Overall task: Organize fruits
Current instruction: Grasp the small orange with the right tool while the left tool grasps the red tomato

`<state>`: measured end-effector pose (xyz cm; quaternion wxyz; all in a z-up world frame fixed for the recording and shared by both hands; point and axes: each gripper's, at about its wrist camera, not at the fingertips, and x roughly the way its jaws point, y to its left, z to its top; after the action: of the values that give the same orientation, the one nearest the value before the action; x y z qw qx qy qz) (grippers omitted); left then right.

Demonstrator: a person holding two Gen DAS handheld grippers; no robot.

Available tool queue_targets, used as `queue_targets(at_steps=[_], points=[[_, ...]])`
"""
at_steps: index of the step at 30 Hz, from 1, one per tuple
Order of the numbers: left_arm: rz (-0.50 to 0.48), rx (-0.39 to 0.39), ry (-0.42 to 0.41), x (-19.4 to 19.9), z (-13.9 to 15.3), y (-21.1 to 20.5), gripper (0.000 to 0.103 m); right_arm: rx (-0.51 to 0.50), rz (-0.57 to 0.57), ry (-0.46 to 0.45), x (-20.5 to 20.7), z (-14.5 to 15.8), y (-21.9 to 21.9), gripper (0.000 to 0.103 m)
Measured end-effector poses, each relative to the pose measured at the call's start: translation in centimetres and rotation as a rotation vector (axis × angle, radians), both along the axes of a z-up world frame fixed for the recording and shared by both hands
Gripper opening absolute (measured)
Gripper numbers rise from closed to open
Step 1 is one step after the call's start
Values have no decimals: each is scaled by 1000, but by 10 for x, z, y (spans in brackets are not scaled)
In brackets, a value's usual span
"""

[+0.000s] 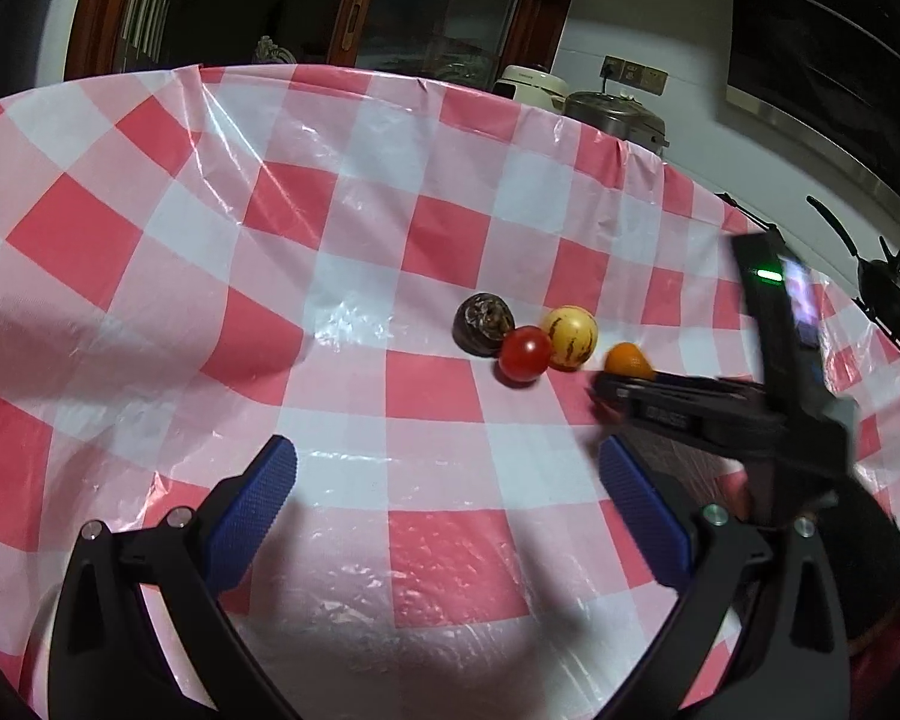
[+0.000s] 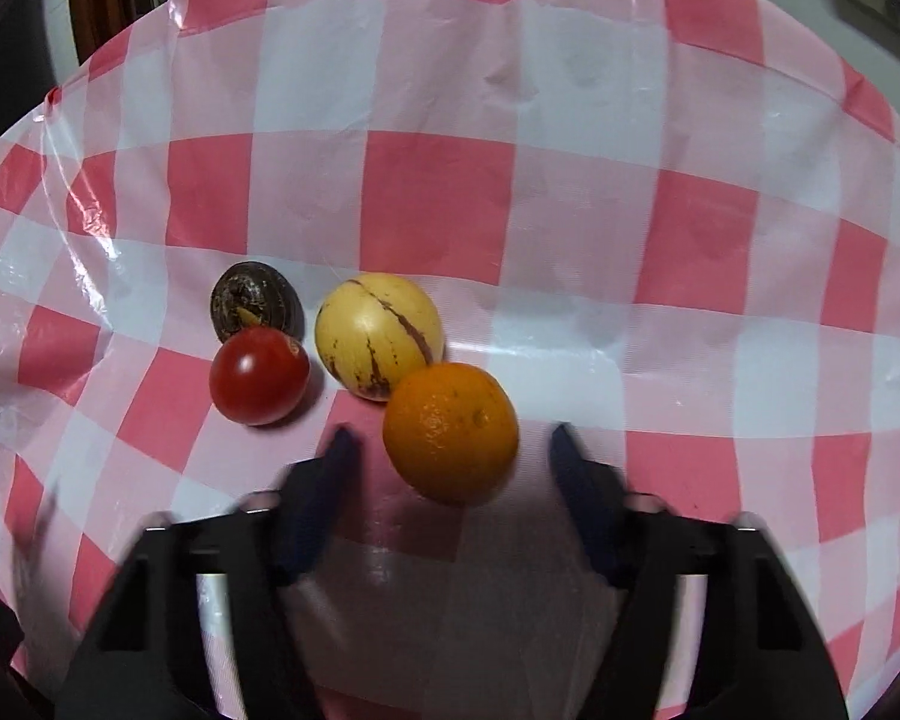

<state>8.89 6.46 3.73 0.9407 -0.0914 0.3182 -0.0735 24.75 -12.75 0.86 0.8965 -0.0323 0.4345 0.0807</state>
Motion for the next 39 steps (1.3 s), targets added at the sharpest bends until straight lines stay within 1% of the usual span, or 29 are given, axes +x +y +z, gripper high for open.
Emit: queue_targets(at_steps=[1, 4, 7, 9, 11, 13, 14, 15, 16, 17, 18, 20, 22, 24, 25, 26, 27, 28, 29, 31, 32, 34, 35, 36, 39], points=[[-2, -2, 3, 0, 0, 0, 101, 12, -5, -9, -4, 2, -3, 41], [-19, 2, 8, 0, -1, -4, 101, 102, -30, -59, -36, 9, -20, 41], [-49, -30, 25, 1, -2, -9, 101, 206, -80, -97, -73, 14, -40, 41], [-67, -53, 43, 10, -3, -15, 101, 275, -128, -110, -100, 15, -54, 41], [-65, -37, 51, 26, -3, -25, 101, 344, -183, -119, -119, 14, -69, 41], [-47, -4, 56, 43, -4, -35, 101, 371, -210, -154, -126, 17, -68, 41], [-36, -1, 64, 56, -4, -41, 101, 377, -221, -179, -127, 20, -70, 41], [-29, -4, 71, 64, -5, -43, 101, 386, -226, -181, -127, 21, -72, 41], [-17, 0, 87, 74, -6, -47, 101, 401, -230, -163, -123, 19, -75, 41], [-6, 12, 108, 87, -9, -53, 100, 412, -230, -148, -120, 13, -75, 41], [-2, 22, 118, 94, -11, -57, 98, 420, -231, -145, -122, 14, -80, 41], [6, 73, 153, 112, -17, -69, 89, 430, -225, -142, -122, 14, -80, 41], [-2, 90, 174, 123, -20, -76, 86, 433, -223, -138, -122, 14, -81, 41], [14, 105, 187, 131, -22, -77, 82, 437, -211, -138, -122, 13, -79, 41], [13, 106, 197, 134, -24, -77, 71, 435, -208, -138, -121, 13, -78, 41], [-1, 103, 213, 137, -27, -77, 53, 433, -206, -139, -121, 13, -78, 41], [-16, 97, 226, 137, -30, -77, 42, 432, -203, -141, -120, 13, -77, 41], [-28, 88, 225, 137, -31, -77, 36, 432, -202, -141, -120, 13, -76, 41], [-28, 87, 217, 135, -30, -76, 36, 432, -201, -141, -120, 12, -76, 41], [-32, 83, 177, 126, -25, -73, 36, 430, -198, -140, -120, 11, -75, 41], [-30, 88, 142, 119, -21, -71, 36, 430, -197, -143, -120, 12, -75, 41], [-16, 106, 106, 109, -16, -69, 36, 433, -193, -148, -120, 12, -76, 41], [-13, 99, 97, 105, -14, -68, 36, 433, -193, -148, -121, 11, -76, 41], [-11, 71, 90, 99, -11, -65, 36, 434, -191, -149, -121, 11, -76, 41], [3, 54, 61, 84, -4, -60, 36, 438, -187, -151, -121, 10, -77, 41]])
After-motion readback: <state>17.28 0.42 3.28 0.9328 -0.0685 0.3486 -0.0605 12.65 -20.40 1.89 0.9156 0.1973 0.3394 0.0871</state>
